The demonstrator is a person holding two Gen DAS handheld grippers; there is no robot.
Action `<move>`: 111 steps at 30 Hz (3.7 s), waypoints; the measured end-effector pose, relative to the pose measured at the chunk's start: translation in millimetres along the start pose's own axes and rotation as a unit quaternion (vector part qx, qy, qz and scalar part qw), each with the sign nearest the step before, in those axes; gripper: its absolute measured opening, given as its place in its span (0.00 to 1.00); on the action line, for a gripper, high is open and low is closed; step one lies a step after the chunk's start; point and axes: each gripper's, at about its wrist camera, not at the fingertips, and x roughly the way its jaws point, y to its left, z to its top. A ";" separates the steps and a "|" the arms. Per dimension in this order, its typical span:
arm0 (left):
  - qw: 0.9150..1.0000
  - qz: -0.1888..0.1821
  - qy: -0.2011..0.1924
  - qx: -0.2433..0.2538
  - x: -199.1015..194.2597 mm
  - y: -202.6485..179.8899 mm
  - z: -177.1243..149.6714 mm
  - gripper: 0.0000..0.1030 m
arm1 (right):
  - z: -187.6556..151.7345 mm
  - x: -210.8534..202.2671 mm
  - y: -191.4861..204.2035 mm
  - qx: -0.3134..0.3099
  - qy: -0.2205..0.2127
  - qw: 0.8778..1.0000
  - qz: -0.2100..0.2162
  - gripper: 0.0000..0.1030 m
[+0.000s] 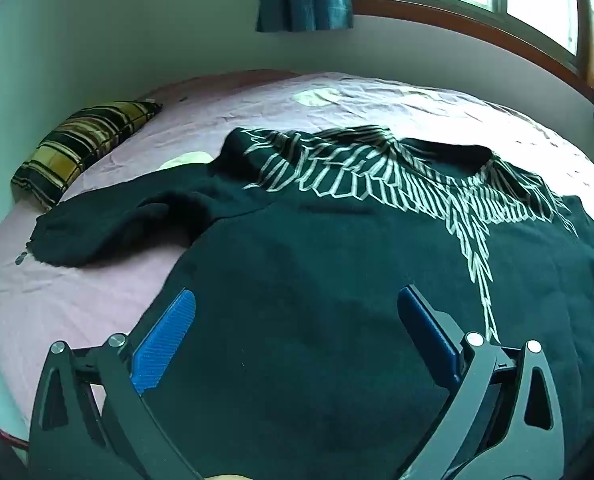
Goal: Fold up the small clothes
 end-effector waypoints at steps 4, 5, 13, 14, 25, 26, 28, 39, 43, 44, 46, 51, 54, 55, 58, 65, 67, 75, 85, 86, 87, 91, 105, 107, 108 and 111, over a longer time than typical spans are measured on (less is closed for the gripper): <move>1.000 0.010 -0.006 0.003 -7.1 -3.2 -2.7 0.98 | -1.0 -4.5 0.6 -0.002 -0.015 1.000 -0.001 0.96; 1.000 0.014 -0.004 0.012 -11.9 -8.9 -4.1 0.98 | -5.4 -6.3 3.6 -0.007 -0.018 1.000 -0.002 0.96; 1.000 0.006 0.018 0.023 -15.6 -15.1 -4.9 0.98 | -0.1 -4.7 2.0 0.004 0.007 1.000 0.005 0.96; 1.000 0.006 0.018 0.025 -16.3 -16.0 -5.1 0.98 | -0.3 -4.6 1.8 0.005 0.008 1.000 0.006 0.96; 1.000 0.004 0.020 0.016 -24.5 -15.6 -4.8 0.98 | -3.6 -3.3 7.3 -0.001 0.014 1.000 0.007 0.96; 1.000 0.004 0.019 0.016 -24.9 -15.6 -5.1 0.98 | -3.2 -3.1 7.6 -0.001 0.015 1.000 0.007 0.96; 1.000 0.005 0.017 0.016 -26.2 -15.5 -5.3 0.98 | -2.8 -4.0 7.9 -0.001 0.014 1.000 0.007 0.96; 1.000 0.003 0.020 0.001 -28.5 -8.0 -6.6 0.98 | -2.4 -6.1 7.3 -0.002 0.014 1.000 0.010 0.96; 1.000 0.003 0.026 -0.005 -27.4 -4.9 -7.1 0.98 | -2.5 -5.5 8.8 -0.004 0.014 1.000 0.011 0.96; 1.000 0.003 0.026 -0.005 -27.4 -5.0 -7.0 0.98 | -2.8 -5.8 8.7 -0.004 0.014 1.000 0.011 0.96; 1.000 0.006 0.025 -0.006 -27.7 -4.7 -6.9 0.98 | -3.4 -6.0 8.8 -0.004 0.014 1.000 0.012 0.96; 1.000 0.006 0.023 -0.005 -28.5 -4.5 -6.7 0.98 | -4.1 -6.3 9.0 -0.004 0.014 1.000 0.012 0.96; 1.000 0.005 0.023 -0.005 -28.5 -4.8 -7.0 0.98 | -5.7 -5.7 9.6 -0.003 0.015 1.000 0.013 0.96; 1.000 0.004 0.023 -0.005 -28.4 -4.6 -7.0 0.98 | -6.0 -5.6 9.7 -0.004 0.015 1.000 0.013 0.96; 1.000 0.005 0.024 -0.004 -28.4 -4.8 -7.3 0.98 | -6.5 -5.0 9.9 -0.004 0.016 1.000 0.013 0.96; 1.000 0.006 0.026 -0.004 -27.0 -3.7 -8.6 0.98 | -8.7 -2.3 9.1 -0.001 0.020 1.000 0.015 0.96; 1.000 0.005 0.025 -0.005 -27.1 -3.3 -8.7 0.98 | -9.3 -1.9 9.5 -0.001 0.021 1.000 0.016 0.96; 1.000 0.004 0.028 -0.003 -27.0 -3.1 -9.2 0.98 | -10.4 -0.8 8.9 -0.001 0.025 1.000 0.018 0.96; 1.000 0.002 0.028 -0.002 -28.6 -6.4 -9.5 0.98 | -10.7 -0.2 8.7 0.002 0.028 0.999 0.021 0.96; 1.000 0.001 0.028 0.000 -28.7 -7.1 -9.7 0.98 | -10.4 0.1 8.0 0.004 0.029 0.999 0.021 0.96; 1.000 0.001 0.028 0.001 -29.0 -7.9 -10.1 0.98 | -10.4 0.3 6.7 0.007 0.031 0.999 0.022 0.96; 1.000 0.000 0.028 0.000 -29.3 -8.1 -10.4 0.98 | -6.1 -0.7 -10.2 0.034 0.037 0.998 0.041 0.96; 0.999 0.018 0.041 0.004 -13.5 0.8 -14.1 0.98 | -22.0 -46.4 -345.5 0.426 -0.083 0.901 0.017 0.95; 0.999 0.025 0.046 0.001 -9.0 2.1 -14.7 0.98 | -33.5 -43.8 -382.7 0.473 -0.090 0.876 0.020 0.95; 0.998 0.027 0.049 -0.002 -7.0 2.6 -14.8 0.98 | -38.2 -39.8 -400.3 0.494 -0.088 0.864 0.020 0.95; 0.998 0.032 0.062 -0.011 -0.1 3.5 -16.3 0.98 | -44.9 -29.1 -424.7 0.525 -0.083 0.847 0.014 0.94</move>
